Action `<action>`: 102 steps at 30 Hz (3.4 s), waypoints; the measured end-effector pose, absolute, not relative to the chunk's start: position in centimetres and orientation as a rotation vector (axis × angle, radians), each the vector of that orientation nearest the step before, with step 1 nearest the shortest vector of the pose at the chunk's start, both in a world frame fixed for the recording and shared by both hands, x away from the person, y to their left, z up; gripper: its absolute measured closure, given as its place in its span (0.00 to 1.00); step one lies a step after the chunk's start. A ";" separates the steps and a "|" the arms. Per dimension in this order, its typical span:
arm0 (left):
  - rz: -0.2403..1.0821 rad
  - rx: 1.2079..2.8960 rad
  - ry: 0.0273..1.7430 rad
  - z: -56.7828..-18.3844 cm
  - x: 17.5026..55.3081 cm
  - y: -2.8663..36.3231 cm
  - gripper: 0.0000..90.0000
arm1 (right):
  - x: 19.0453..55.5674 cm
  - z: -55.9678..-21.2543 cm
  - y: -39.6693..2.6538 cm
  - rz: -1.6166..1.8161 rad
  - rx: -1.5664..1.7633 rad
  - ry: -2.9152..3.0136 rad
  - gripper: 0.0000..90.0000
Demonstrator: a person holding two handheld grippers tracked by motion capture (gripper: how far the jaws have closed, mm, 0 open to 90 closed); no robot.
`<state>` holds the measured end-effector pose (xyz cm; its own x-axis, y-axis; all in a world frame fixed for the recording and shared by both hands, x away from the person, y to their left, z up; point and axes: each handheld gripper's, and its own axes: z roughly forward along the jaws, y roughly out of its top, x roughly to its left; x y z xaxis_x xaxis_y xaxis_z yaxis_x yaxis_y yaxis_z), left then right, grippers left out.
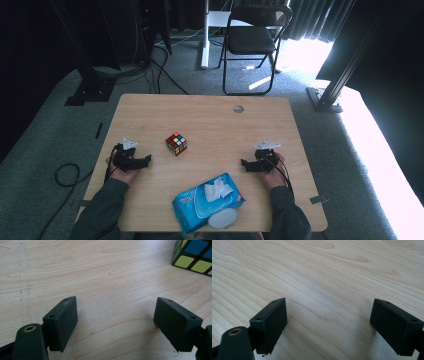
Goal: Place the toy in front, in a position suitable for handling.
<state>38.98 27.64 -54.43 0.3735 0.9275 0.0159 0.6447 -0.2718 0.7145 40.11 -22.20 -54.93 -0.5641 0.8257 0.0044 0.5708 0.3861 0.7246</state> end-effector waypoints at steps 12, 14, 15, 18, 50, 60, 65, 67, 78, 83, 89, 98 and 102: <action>0.592 2.006 1.372 -54.4 39.0 27.5 0.20 | 40.0 -54.9 -22.1 0.984 1.225 2.284 0.15; 0.592 2.006 1.372 -54.4 39.0 27.5 0.20 | 40.0 -54.9 -22.1 0.983 1.228 2.281 0.15; 0.588 2.013 1.362 -54.4 39.0 27.5 0.19 | 40.0 -54.9 -22.1 0.982 1.231 2.279 0.15; 0.584 2.019 1.359 -54.4 39.0 27.6 0.19 | 40.0 -54.9 -22.1 0.982 1.230 2.279 0.15; 0.458 1.999 1.182 -50.4 40.4 24.6 0.22 | 40.0 -54.9 -22.1 0.980 1.235 2.275 0.15; 0.446 2.017 1.099 -49.4 40.6 22.0 0.20 | 40.0 -54.9 -22.1 0.980 1.235 2.275 0.15; 0.436 2.035 1.078 -49.6 41.0 20.7 0.20 | 40.0 -54.9 -22.1 0.980 1.235 2.275 0.15; 0.435 2.046 1.070 -49.7 41.2 20.2 0.20 | 40.0 -54.9 -22.1 0.980 1.235 2.275 0.15; 0.415 2.084 1.090 -50.8 42.5 18.6 0.20 | 40.0 -54.9 -22.1 0.980 1.235 2.275 0.15; 0.408 2.091 1.105 -51.2 42.8 18.3 0.24 | 40.0 -54.9 -22.1 0.980 1.235 2.275 0.15; 0.401 2.085 1.104 -51.2 43.0 18.1 0.29 | 40.0 -54.9 -22.1 0.980 1.235 2.275 0.15; 0.414 2.101 1.103 -51.1 43.1 17.9 0.36 | 40.0 -54.9 -22.1 0.980 1.235 2.275 0.15; 0.431 2.108 1.096 -51.0 43.1 17.7 0.37 | 40.0 -54.9 -22.1 0.980 1.235 2.275 0.15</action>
<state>43.06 17.70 -51.02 0.5843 0.8110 -0.0294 0.5740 -0.3875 0.7214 39.99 -22.08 -54.94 -0.5464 0.8375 0.0052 0.5791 0.3732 0.7248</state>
